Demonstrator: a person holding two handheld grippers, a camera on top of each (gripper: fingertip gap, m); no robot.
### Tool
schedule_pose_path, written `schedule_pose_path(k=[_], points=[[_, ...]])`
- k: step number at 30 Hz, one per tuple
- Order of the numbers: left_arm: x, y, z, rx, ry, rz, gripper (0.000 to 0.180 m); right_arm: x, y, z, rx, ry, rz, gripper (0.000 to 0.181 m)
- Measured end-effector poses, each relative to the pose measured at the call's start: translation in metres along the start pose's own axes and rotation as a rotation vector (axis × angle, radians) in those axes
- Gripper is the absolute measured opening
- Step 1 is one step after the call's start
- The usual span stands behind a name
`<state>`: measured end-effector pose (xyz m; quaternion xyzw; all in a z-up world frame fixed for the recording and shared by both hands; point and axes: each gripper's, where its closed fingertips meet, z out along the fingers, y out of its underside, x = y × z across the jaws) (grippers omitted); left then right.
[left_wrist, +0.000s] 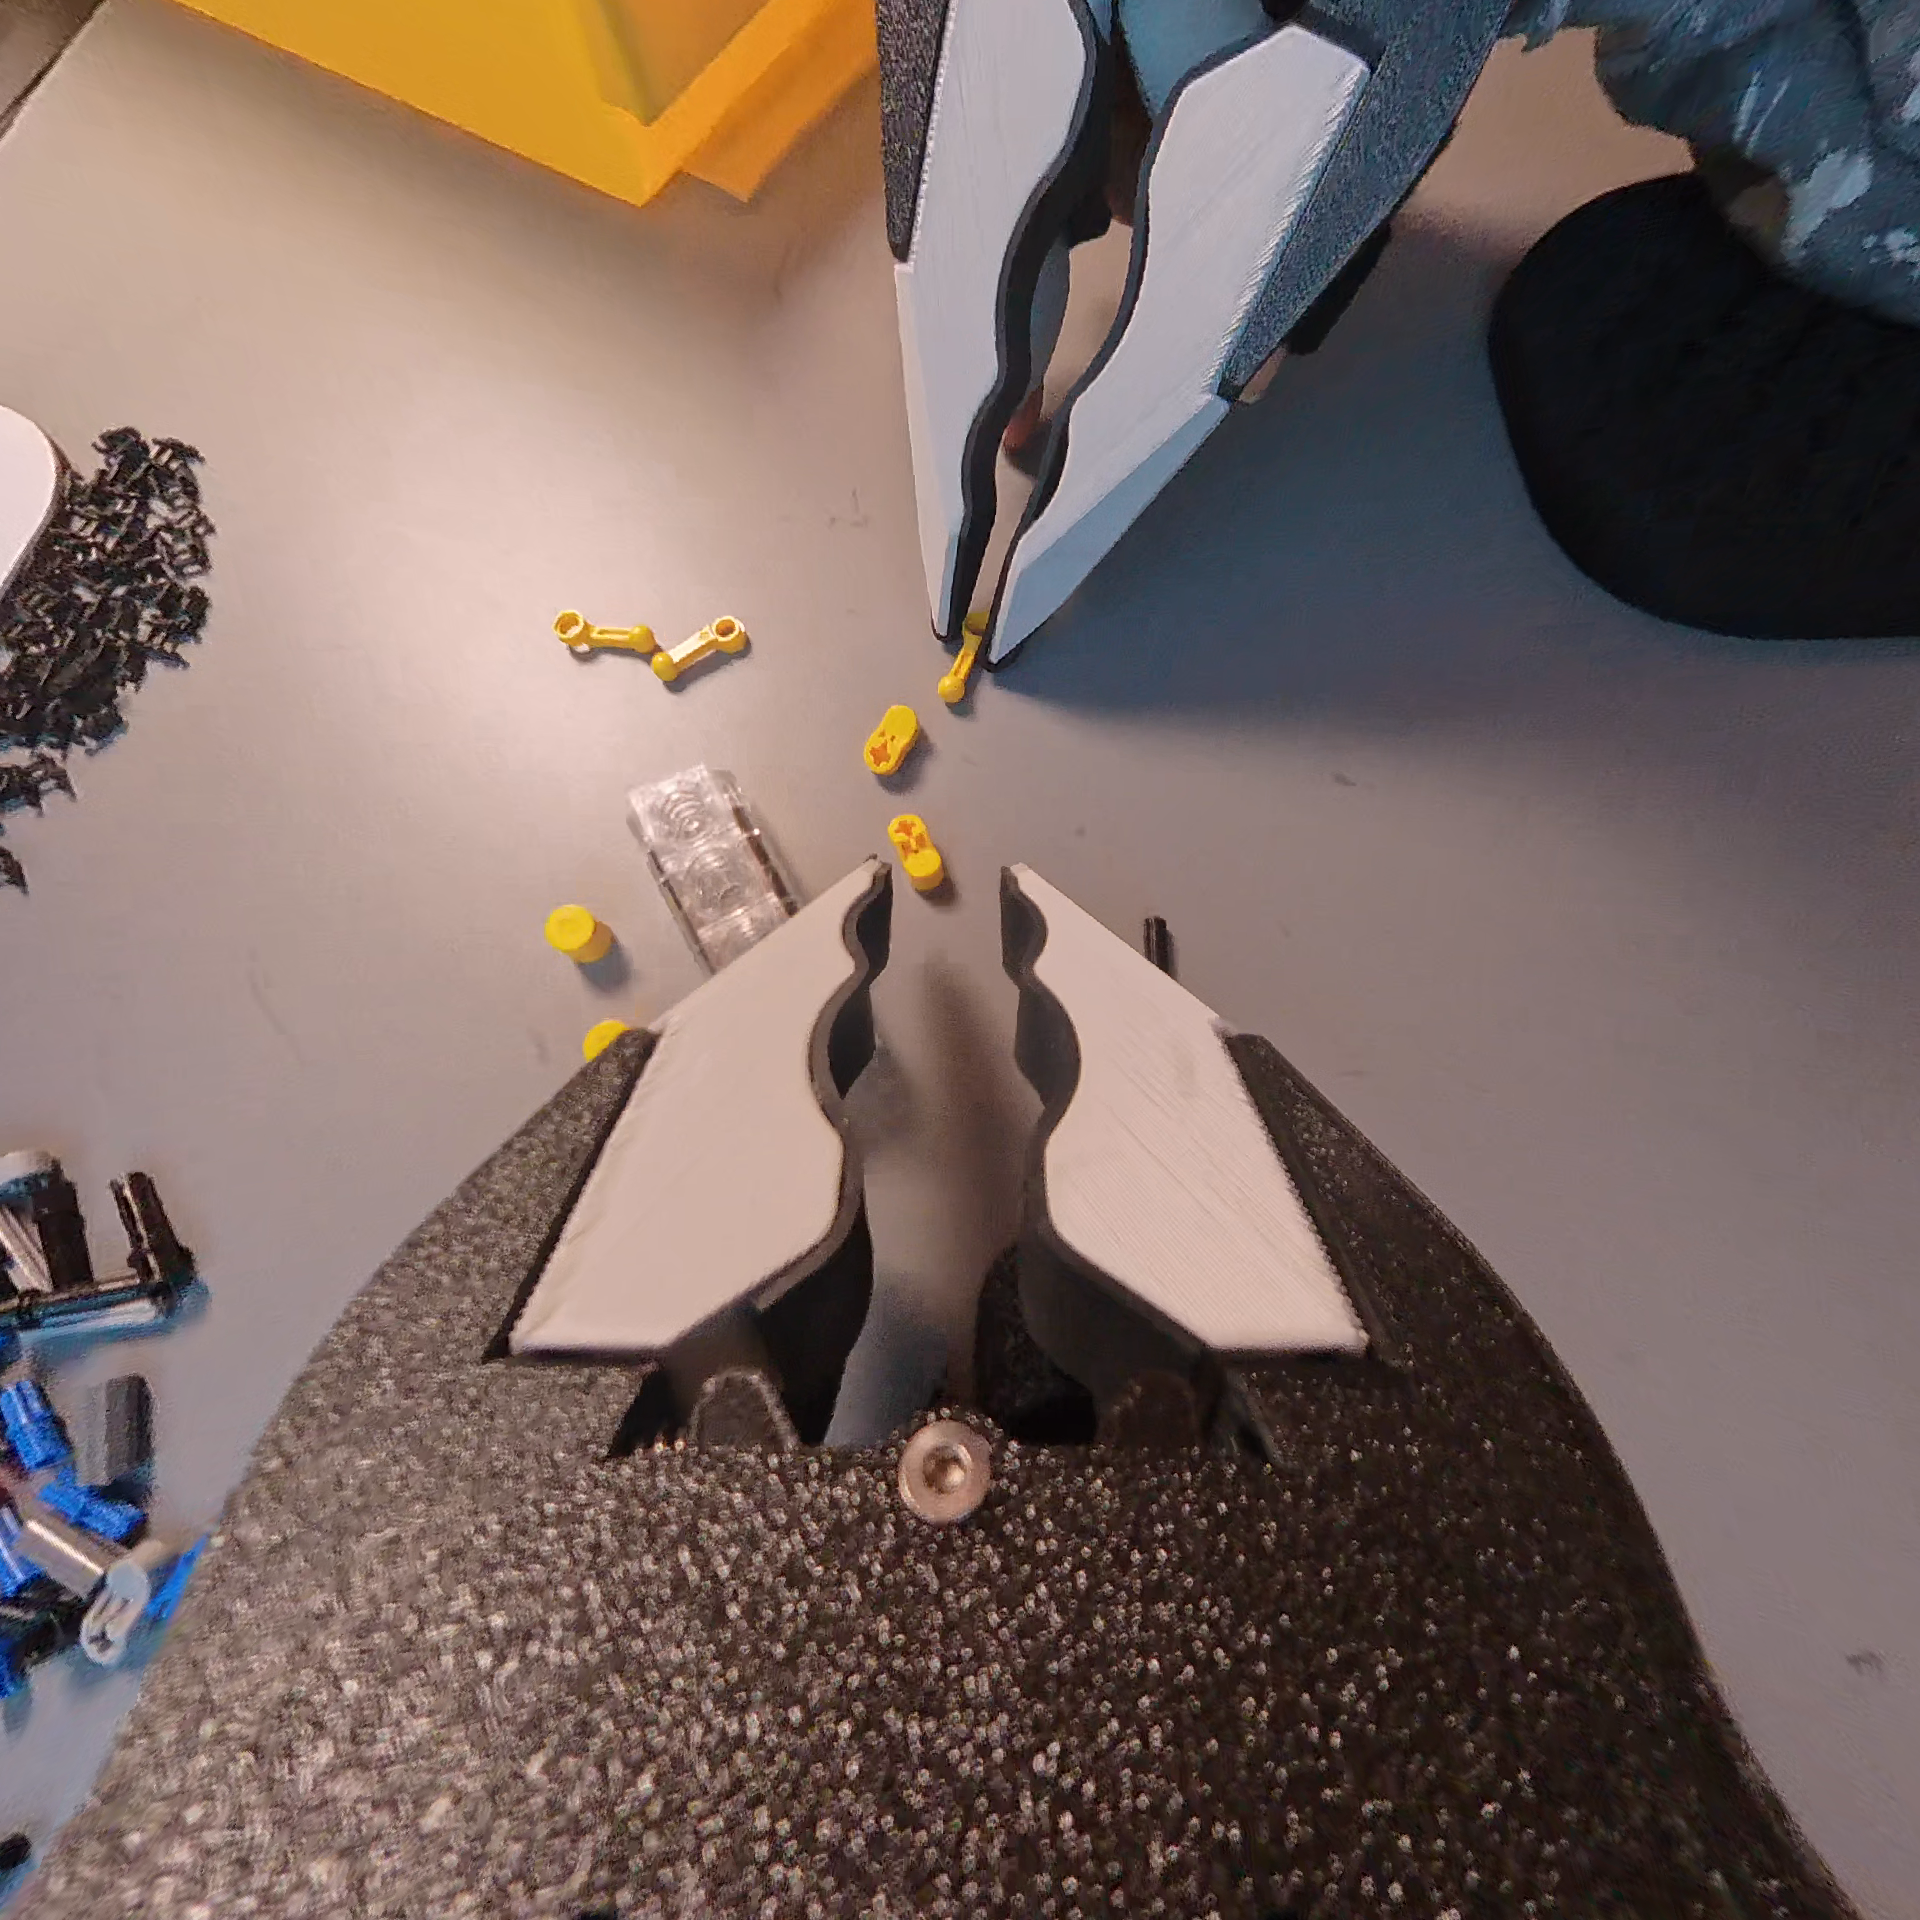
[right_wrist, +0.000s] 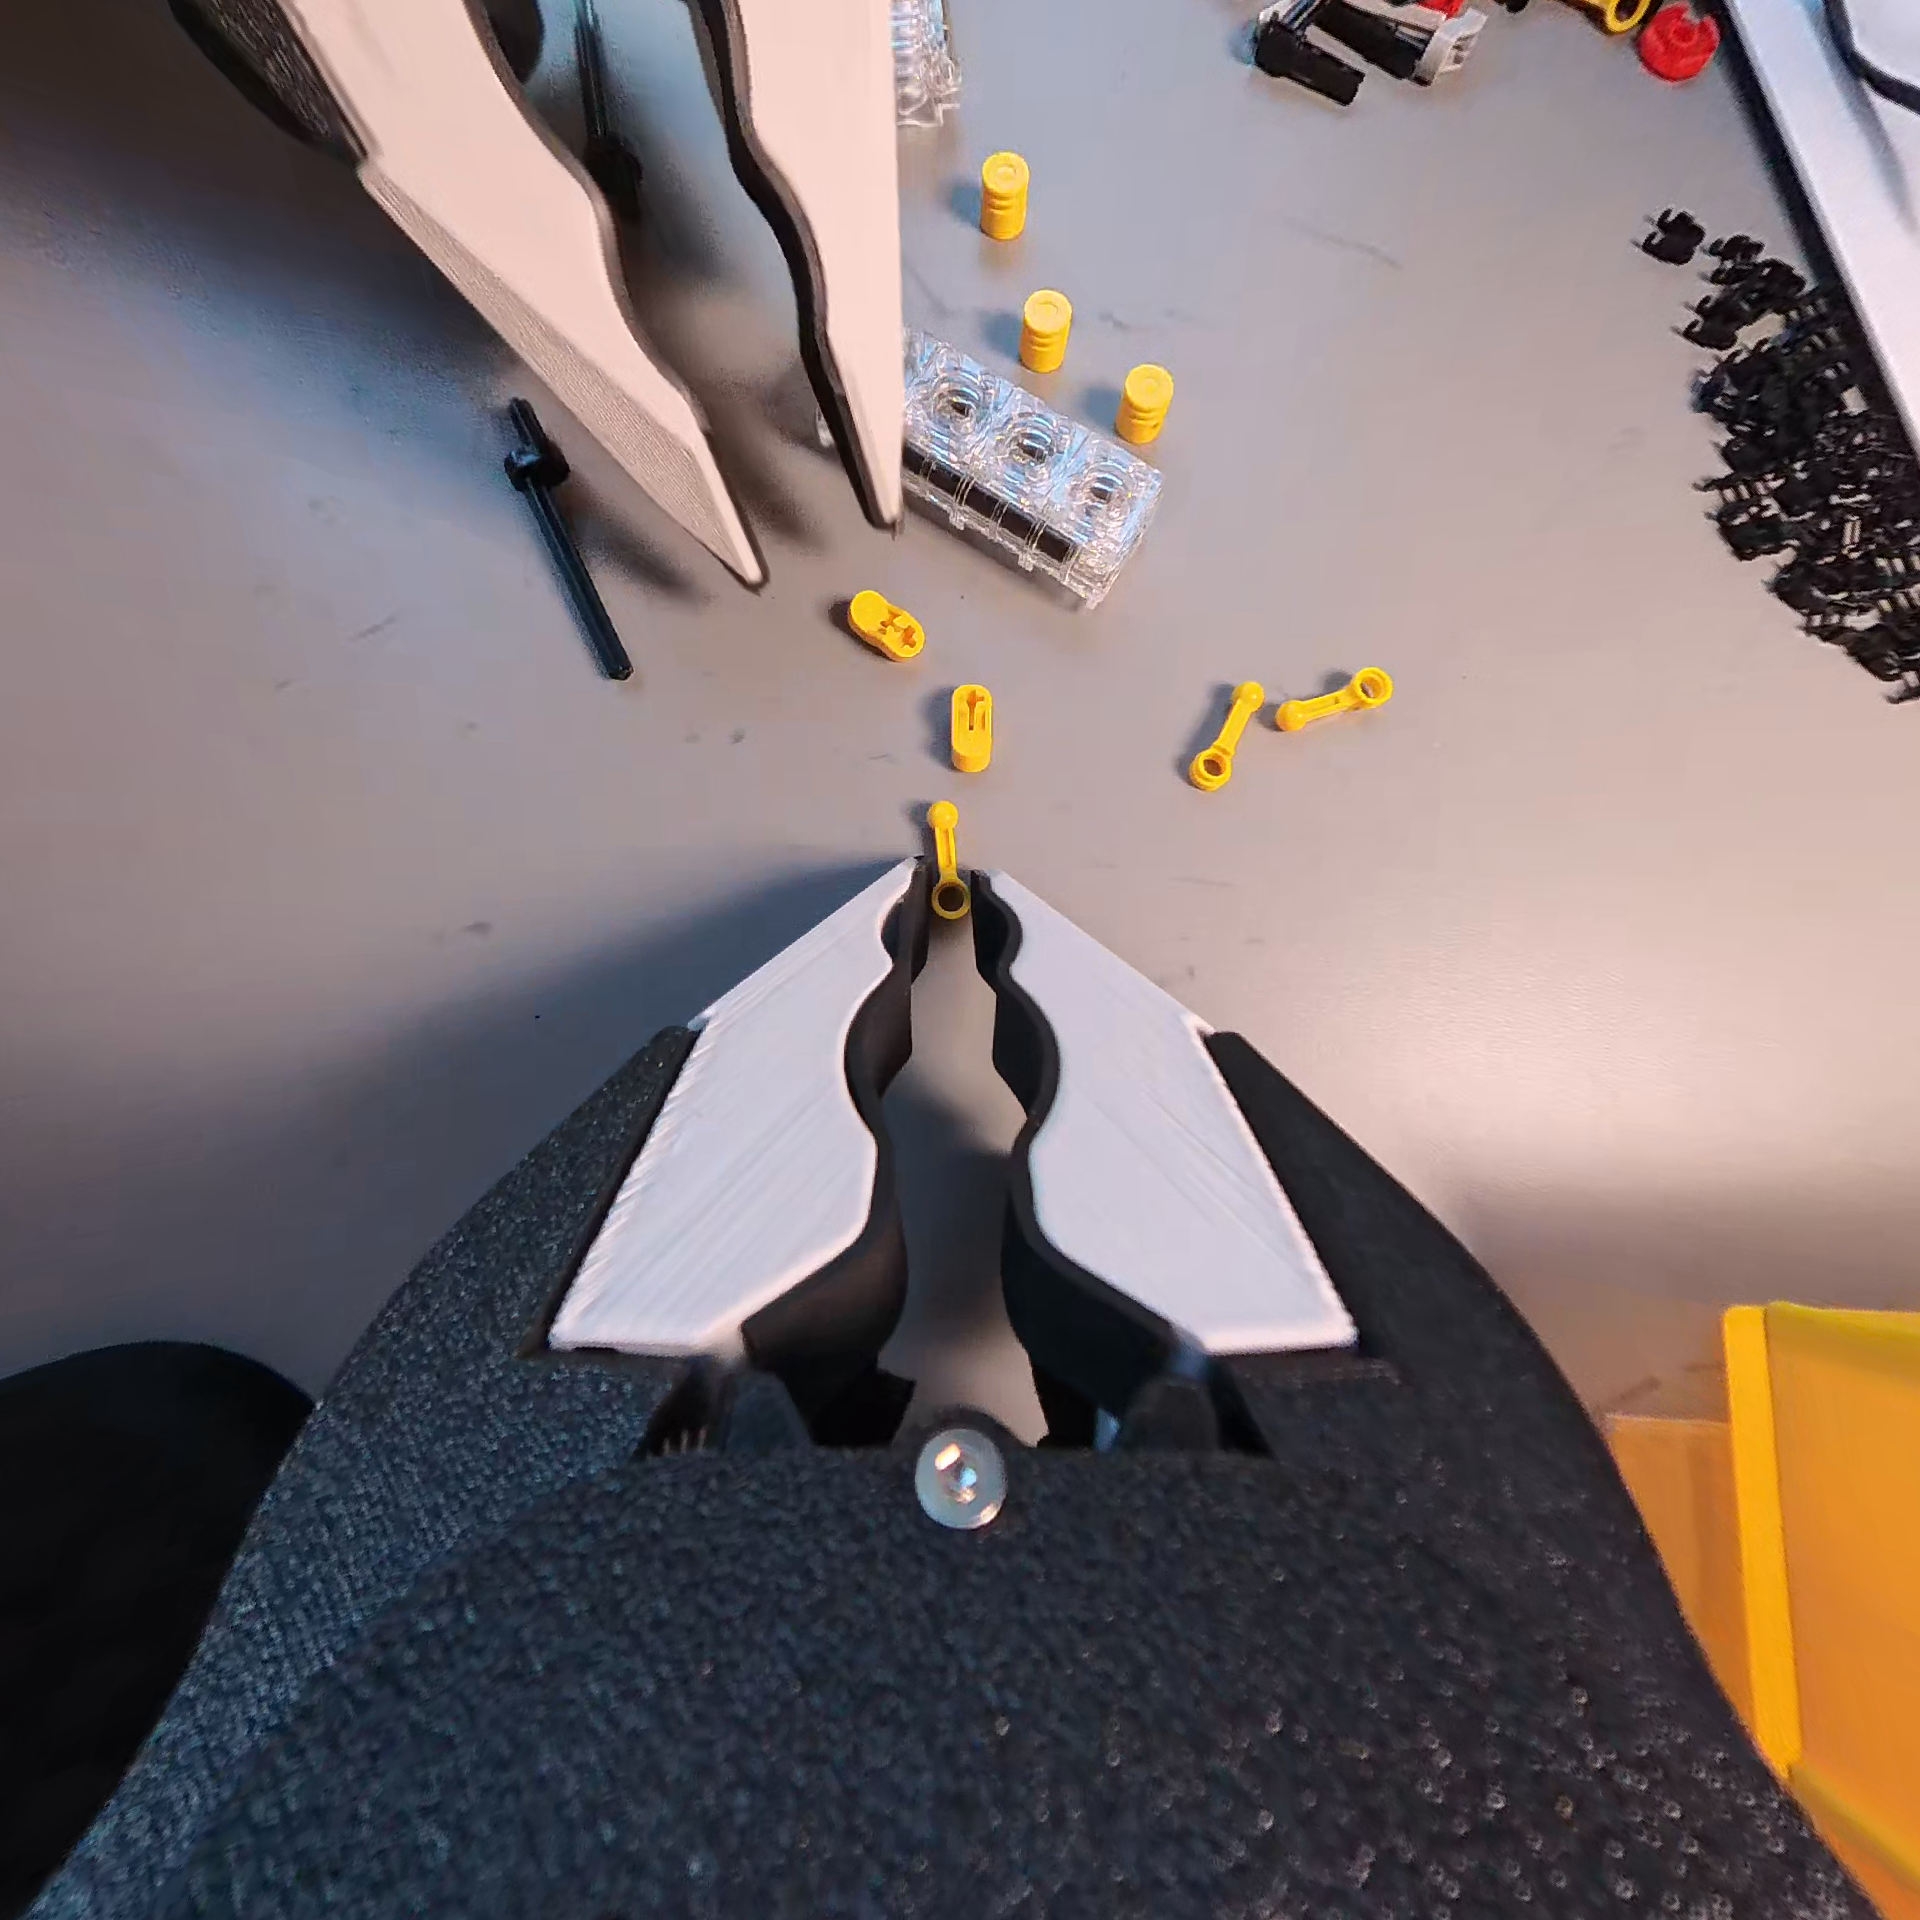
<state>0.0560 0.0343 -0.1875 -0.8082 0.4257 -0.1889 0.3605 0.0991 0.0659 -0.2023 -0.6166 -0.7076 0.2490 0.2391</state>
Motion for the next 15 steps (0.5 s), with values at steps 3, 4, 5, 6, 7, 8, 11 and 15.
schedule_pose_path(k=[3, 4, 5, 6, 7, 8, 11, 15], points=[[-0.006, 0.002, 0.011, -0.076, -0.043, 0.044, 0.015, 0.000, 0.000, 0.000, -0.002, 0.005, -0.009, 0.007], [-0.007, 0.004, 0.014, -0.099, -0.043, 0.049, 0.014, 0.000, 0.000, 0.000, -0.003, 0.007, -0.011, 0.007], [-0.006, 0.004, 0.015, -0.102, -0.038, 0.051, 0.015, 0.000, 0.000, 0.000, -0.004, 0.008, -0.013, 0.007], [-0.005, 0.003, 0.016, -0.098, -0.027, 0.045, 0.014, 0.000, 0.001, 0.000, -0.005, 0.009, -0.015, 0.007], [-0.004, 0.003, 0.016, -0.099, -0.016, 0.035, 0.013, 0.000, 0.001, -0.001, -0.005, 0.009, -0.016, 0.007], [-0.003, 0.004, 0.016, -0.106, -0.006, 0.030, 0.011, 0.000, 0.001, 0.000, -0.004, 0.008, -0.016, 0.006], [-0.010, -0.001, 0.007, -0.109, -0.009, 0.033, 0.012, 0.000, 0.001, -0.001, 0.001, -0.001, -0.004, 0.007], [-0.034, -0.026, -0.010, -0.031, -0.010, -0.042, 0.012, 0.000, 0.002, -0.001, 0.002, -0.003, 0.003, 0.007]])
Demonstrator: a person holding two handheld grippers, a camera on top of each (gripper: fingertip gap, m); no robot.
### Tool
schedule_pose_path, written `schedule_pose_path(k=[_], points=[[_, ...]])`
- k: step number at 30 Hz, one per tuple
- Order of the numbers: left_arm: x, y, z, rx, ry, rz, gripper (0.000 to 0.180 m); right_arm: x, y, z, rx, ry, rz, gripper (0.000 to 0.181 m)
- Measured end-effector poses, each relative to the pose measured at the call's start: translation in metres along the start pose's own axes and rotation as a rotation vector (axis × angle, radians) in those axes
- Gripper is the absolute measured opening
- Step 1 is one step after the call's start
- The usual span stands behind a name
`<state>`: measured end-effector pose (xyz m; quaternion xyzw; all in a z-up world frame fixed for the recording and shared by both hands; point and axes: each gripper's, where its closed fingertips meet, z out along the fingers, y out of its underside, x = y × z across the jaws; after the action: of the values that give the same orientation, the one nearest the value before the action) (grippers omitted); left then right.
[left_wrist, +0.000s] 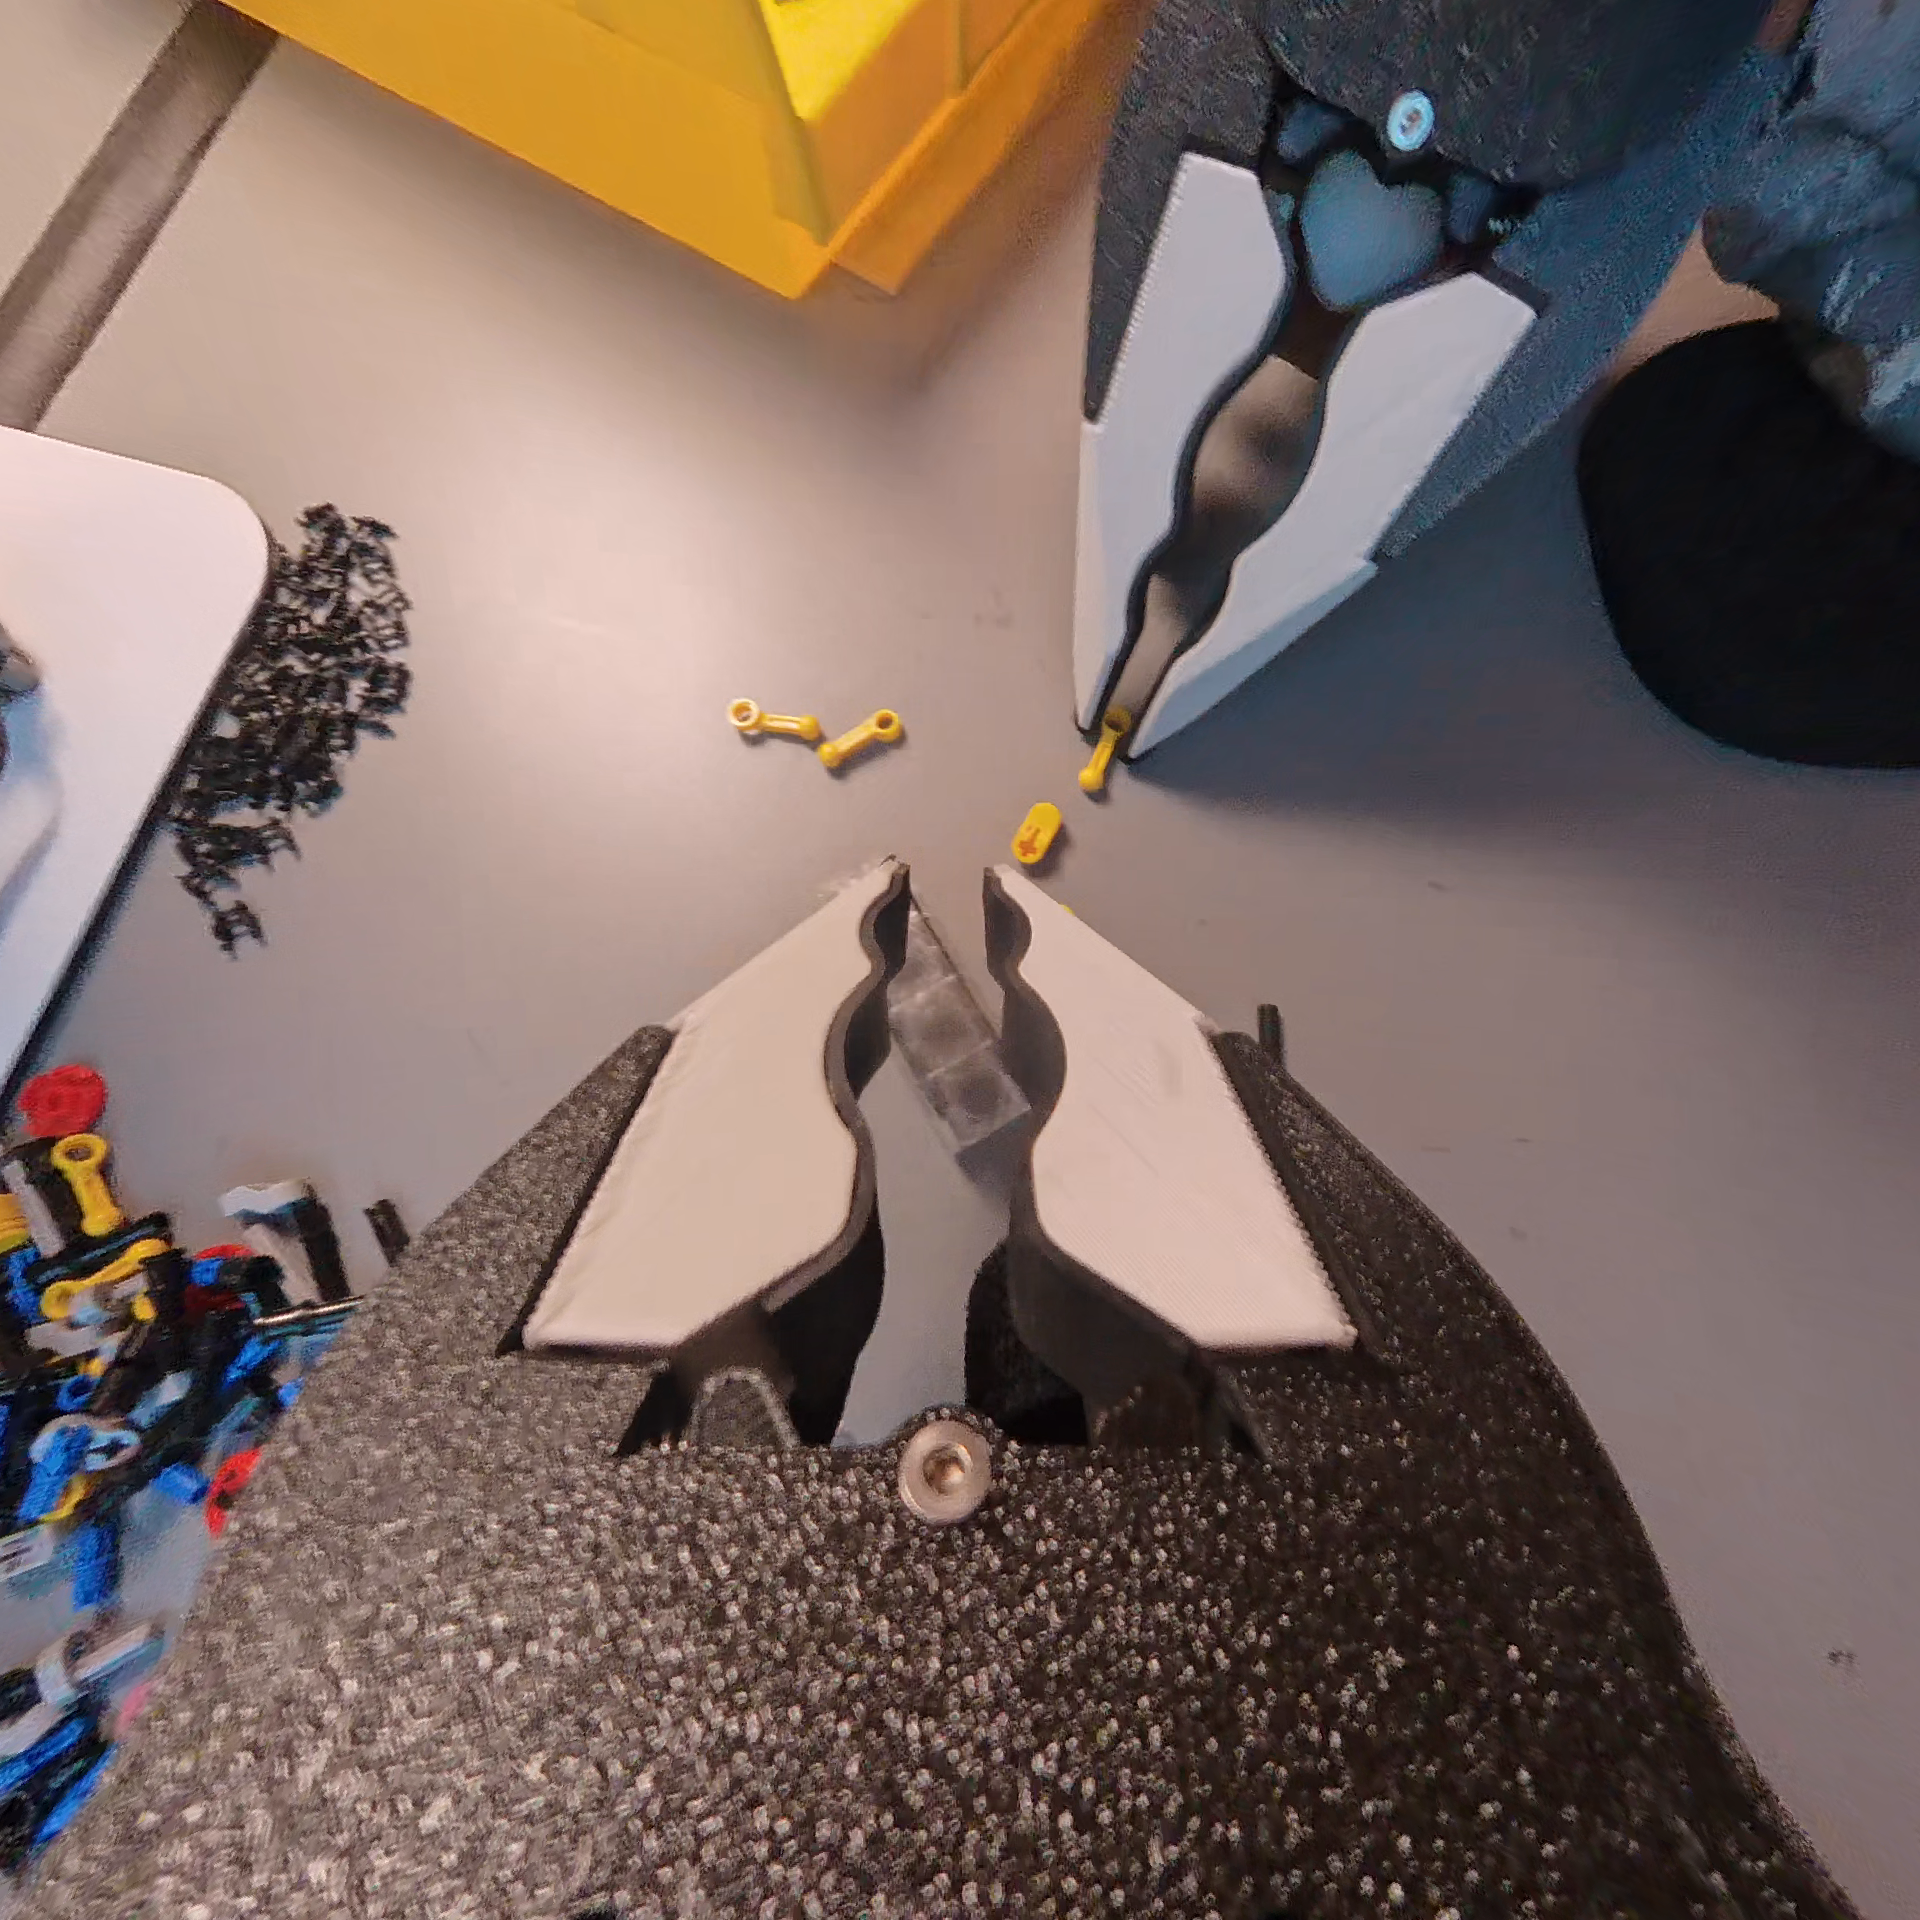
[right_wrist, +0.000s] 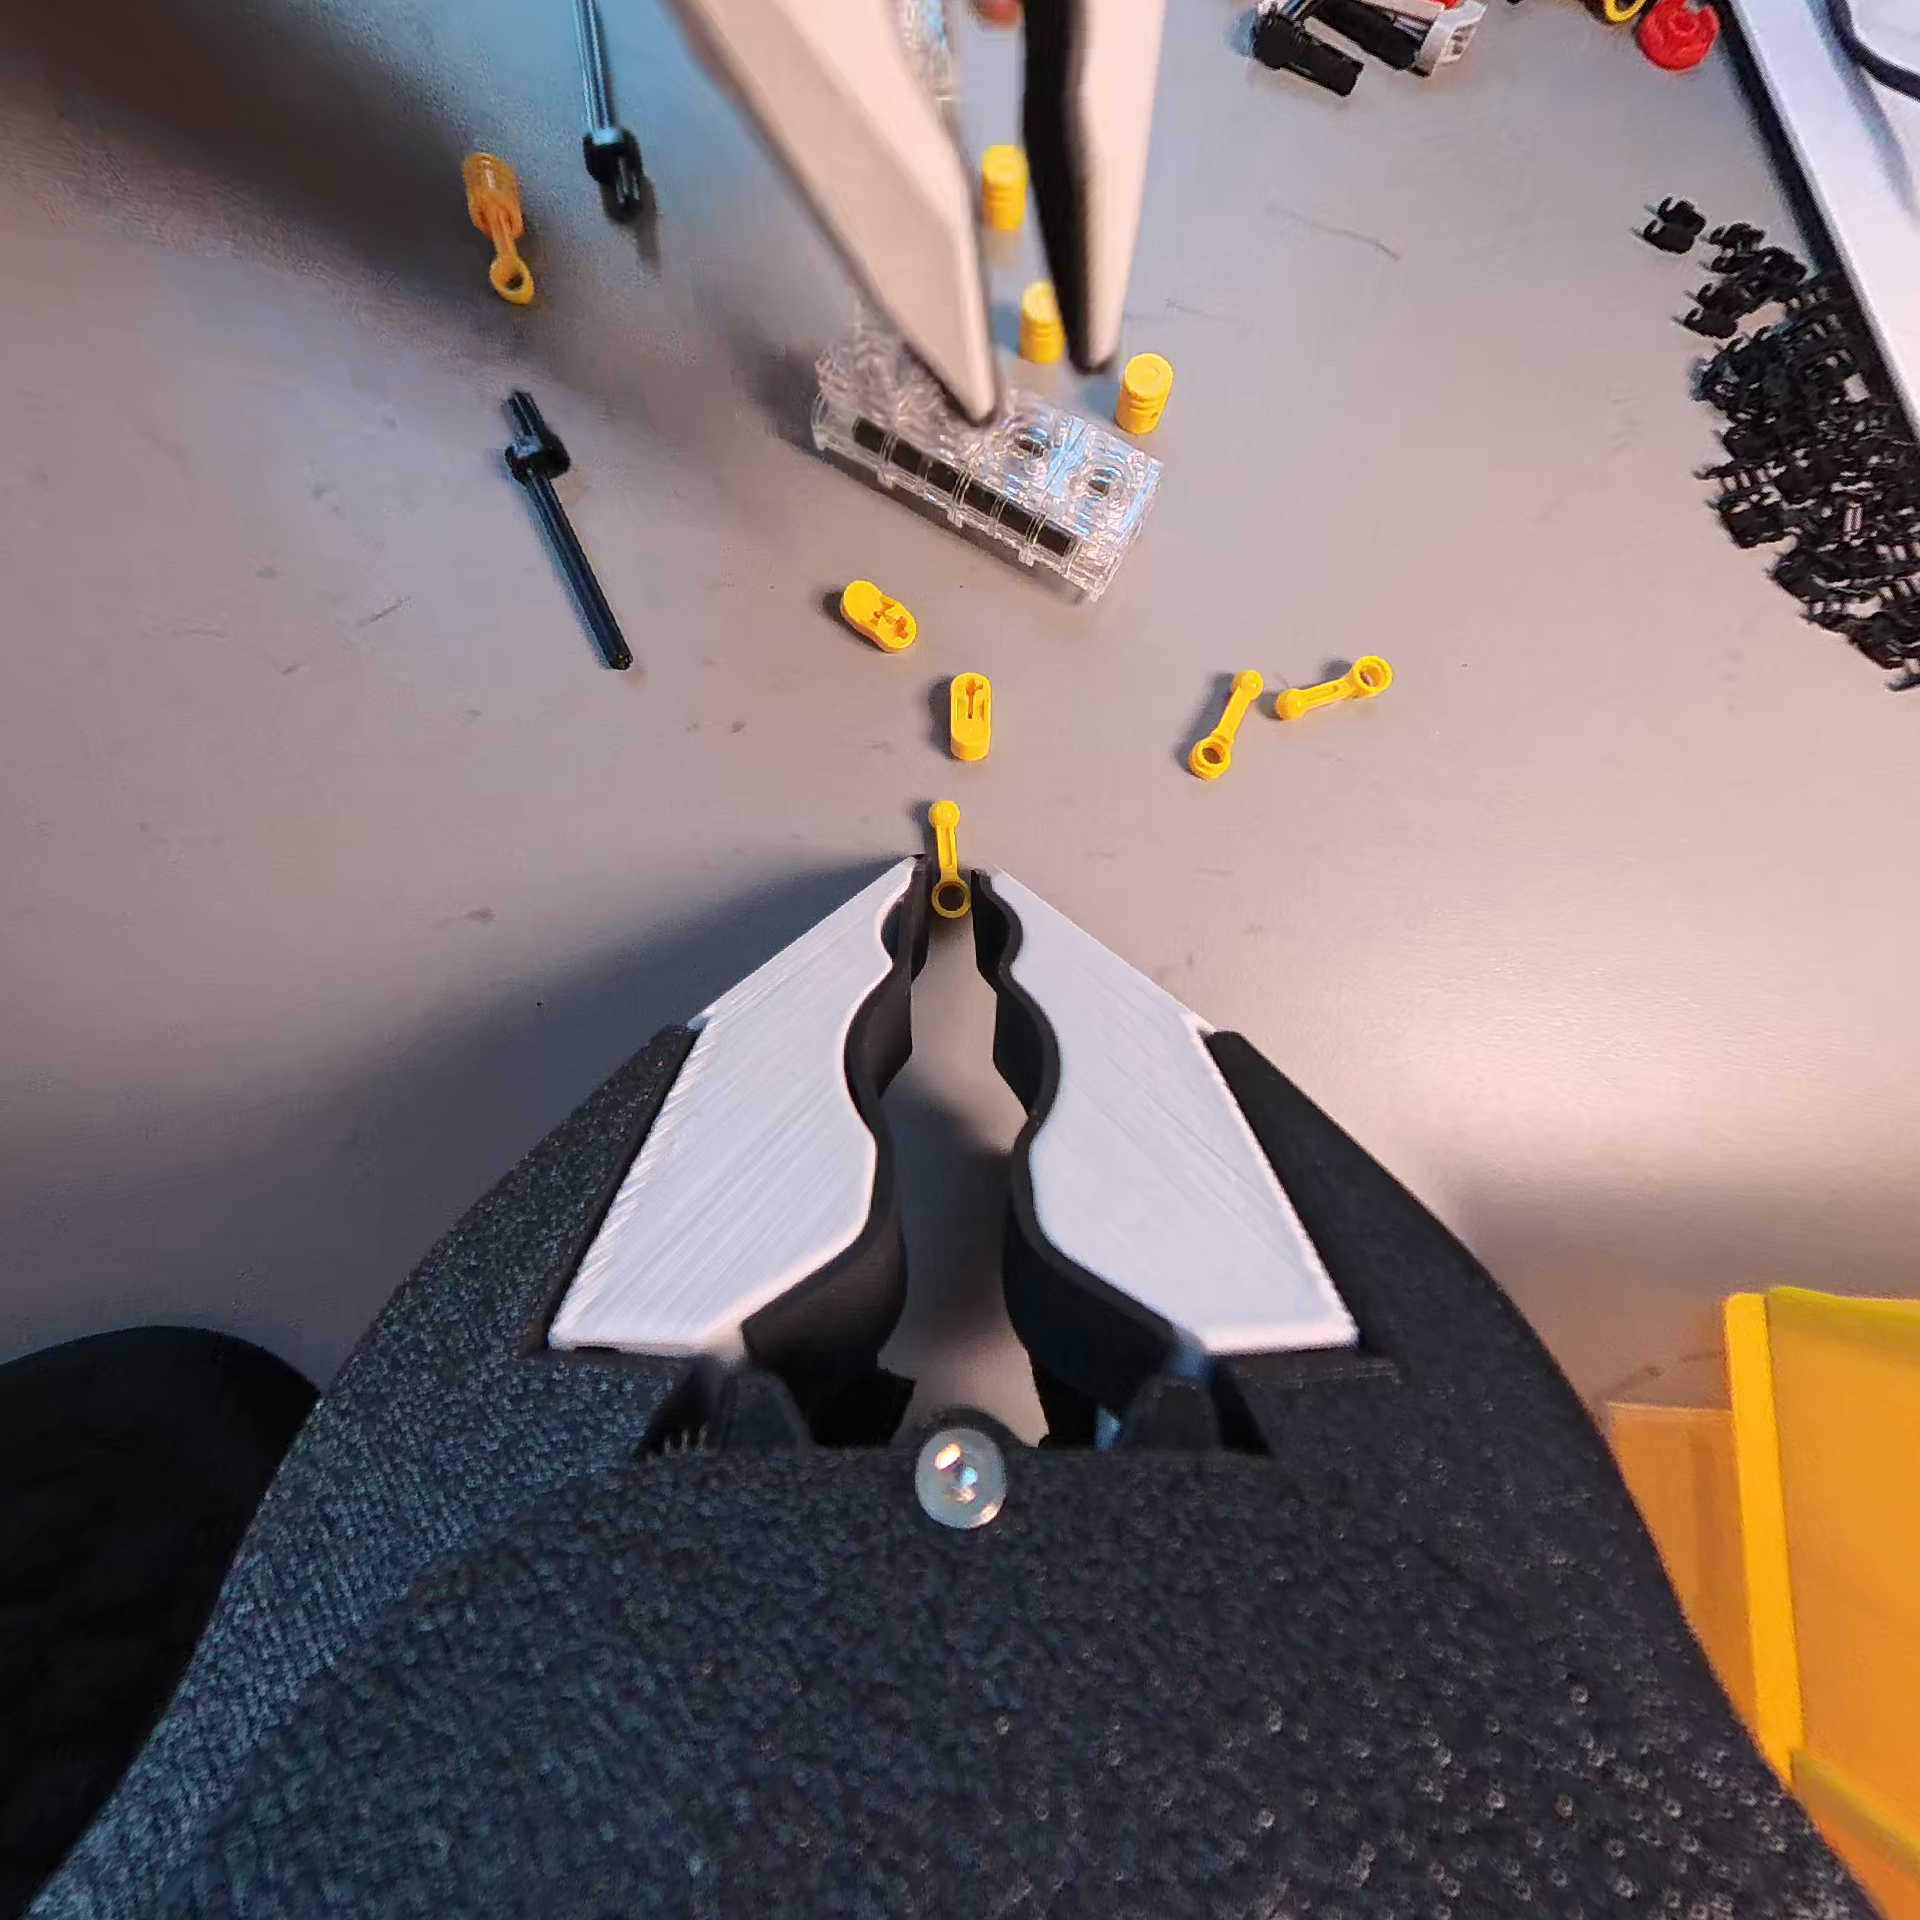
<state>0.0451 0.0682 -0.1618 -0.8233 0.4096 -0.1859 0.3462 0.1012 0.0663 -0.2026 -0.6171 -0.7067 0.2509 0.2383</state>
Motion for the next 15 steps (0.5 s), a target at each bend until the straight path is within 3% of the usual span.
schedule_pose_path(k=[6, 15], points=[[-0.057, 0.014, 0.004, -0.121, -0.082, -0.042, 0.013, 0.000, 0.000, 0.000, 0.006, 0.001, 0.001, 0.007], [-0.042, 0.037, 0.009, -0.170, 0.053, -0.057, 0.014, 0.000, 0.000, 0.000, 0.007, -0.002, -0.001, 0.007]])
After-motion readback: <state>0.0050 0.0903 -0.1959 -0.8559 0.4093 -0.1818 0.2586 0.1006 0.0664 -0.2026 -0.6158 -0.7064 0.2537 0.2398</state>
